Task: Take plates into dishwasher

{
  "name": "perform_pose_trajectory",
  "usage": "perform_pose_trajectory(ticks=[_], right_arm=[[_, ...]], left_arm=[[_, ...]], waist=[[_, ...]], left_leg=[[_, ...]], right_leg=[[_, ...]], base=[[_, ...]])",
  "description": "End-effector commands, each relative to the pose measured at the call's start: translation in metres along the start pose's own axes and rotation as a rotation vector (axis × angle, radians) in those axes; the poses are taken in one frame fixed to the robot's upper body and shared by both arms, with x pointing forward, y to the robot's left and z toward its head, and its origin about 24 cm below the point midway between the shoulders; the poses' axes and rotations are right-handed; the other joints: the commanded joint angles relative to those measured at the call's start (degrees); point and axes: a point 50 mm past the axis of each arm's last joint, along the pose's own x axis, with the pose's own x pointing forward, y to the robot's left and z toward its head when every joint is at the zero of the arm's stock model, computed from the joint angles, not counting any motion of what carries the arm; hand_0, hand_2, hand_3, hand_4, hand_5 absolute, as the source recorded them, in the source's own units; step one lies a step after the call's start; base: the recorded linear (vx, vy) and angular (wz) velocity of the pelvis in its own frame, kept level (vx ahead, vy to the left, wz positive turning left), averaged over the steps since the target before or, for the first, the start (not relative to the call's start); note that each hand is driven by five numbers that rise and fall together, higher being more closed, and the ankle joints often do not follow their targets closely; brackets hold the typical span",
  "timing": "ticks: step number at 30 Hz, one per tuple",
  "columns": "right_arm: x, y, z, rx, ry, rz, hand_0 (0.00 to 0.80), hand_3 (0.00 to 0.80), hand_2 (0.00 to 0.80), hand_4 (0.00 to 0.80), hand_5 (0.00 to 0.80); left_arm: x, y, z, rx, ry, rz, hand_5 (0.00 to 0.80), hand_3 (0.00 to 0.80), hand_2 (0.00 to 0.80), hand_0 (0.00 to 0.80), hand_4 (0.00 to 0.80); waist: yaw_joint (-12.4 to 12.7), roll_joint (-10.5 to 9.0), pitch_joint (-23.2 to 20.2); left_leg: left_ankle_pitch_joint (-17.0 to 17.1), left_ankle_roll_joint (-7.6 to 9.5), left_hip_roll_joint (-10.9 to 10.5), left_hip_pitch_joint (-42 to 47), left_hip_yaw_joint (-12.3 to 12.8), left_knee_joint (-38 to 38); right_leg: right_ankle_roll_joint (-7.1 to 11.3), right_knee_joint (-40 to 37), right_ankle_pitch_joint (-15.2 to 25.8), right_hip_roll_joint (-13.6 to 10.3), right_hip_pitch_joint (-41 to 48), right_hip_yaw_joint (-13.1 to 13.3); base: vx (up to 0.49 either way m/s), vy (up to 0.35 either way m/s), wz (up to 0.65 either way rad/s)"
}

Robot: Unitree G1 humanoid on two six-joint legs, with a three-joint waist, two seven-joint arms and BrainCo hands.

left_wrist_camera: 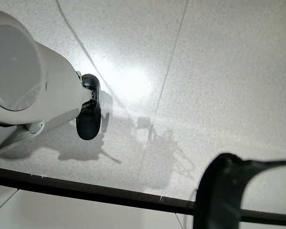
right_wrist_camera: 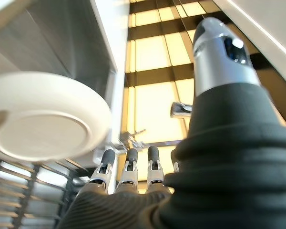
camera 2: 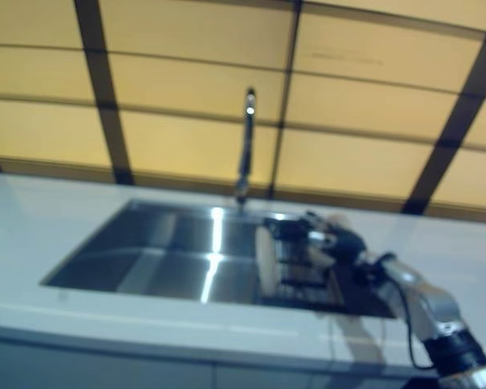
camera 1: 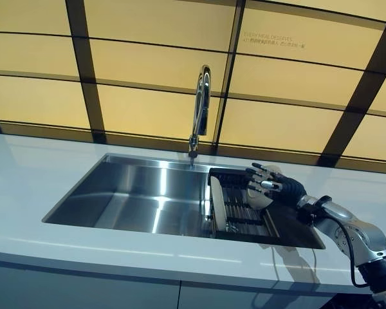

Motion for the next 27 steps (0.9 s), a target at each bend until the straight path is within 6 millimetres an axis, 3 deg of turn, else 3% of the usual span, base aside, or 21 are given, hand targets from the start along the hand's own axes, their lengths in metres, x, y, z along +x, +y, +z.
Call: perform_pose_trajectory(ticks=[1, 7, 11, 14, 19, 27], right_arm=[[0.003, -0.017, 0.067, -0.047, -0.234, -0.137, 0.000, 0.000, 0.000, 0.000, 0.000], [-0.002, -0.045, 0.081, -0.080, -0.192, -0.365, 0.000, 0.000, 0.000, 0.000, 0.000], [-0.004, -0.050, 0.089, -0.089, -0.202, -0.436, 0.000, 0.000, 0.000, 0.000, 0.000], [-0.008, -0.062, 0.105, -0.081, -0.247, -0.571, 0.000, 0.000, 0.000, 0.000, 0.000], [-0.013, -0.075, 0.116, -0.100, -0.225, -0.744, 0.000, 0.000, 0.000, 0.000, 0.000], [-0.013, -0.080, 0.129, -0.175, -0.181, -0.823, 0.000, 0.000, 0.000, 0.000, 0.000]], left_arm=[[0.000, 0.019, 0.010, 0.048, 0.000, 0.053, 0.000, 0.000, 0.000, 0.000, 0.000], [0.000, 0.020, 0.007, 0.060, 0.011, 0.053, 0.000, 0.000, 0.000, 0.000, 0.000], [0.000, 0.020, 0.005, 0.062, 0.018, 0.050, 0.000, 0.000, 0.000, 0.000, 0.000], [0.000, 0.019, -0.001, 0.071, 0.032, 0.041, 0.000, 0.000, 0.000, 0.000, 0.000], [0.000, 0.018, -0.009, 0.096, 0.049, 0.036, 0.000, 0.000, 0.000, 0.000, 0.000], [-0.001, 0.022, -0.004, 0.115, 0.020, 0.039, 0.000, 0.000, 0.000, 0.000, 0.000]], waist=[[1.7, -0.67, -0.4], [2.6, -0.66, -0.1], [3.0, -0.65, 0.1], [3.8, -0.59, 0.3], [5.0, -0.50, 1.2], [6.3, -0.14, 4.5]], left_leg=[[-6.3, 2.37, -1.9, 1.1, -0.4, 1.0], [-6.1, 2.36, -2.1, 0.7, -0.9, 0.9], [-5.9, 2.28, -2.1, 0.6, -1.1, 0.8], [-5.6, 2.01, -2.1, 0.3, -1.7, 0.6], [-4.7, 1.59, -2.1, -0.9, -2.5, 0.2], [-3.5, 1.01, -1.9, -4.2, -3.6, 0.2]], right_leg=[[4.97, 3.1, -3.6, -2.2, 0.5, -0.6], [5.00, 2.7, -3.2, -2.2, 0.5, -0.9], [5.03, 2.5, -3.0, -2.2, 0.5, -1.1], [5.00, 1.9, -2.7, -2.1, 0.7, -1.6], [4.96, 0.9, -2.2, -2.1, 0.6, -2.6], [4.78, 0.6, -1.4, -2.2, -1.7, -3.4]], base=[[0.052, -0.011, 0.01], [0.051, -0.008, 0.02], [0.041, -0.004, 0.02], [0.109, -0.011, 0.03], [0.104, -0.017, 0.06], [0.014, -0.026, 0.14]])
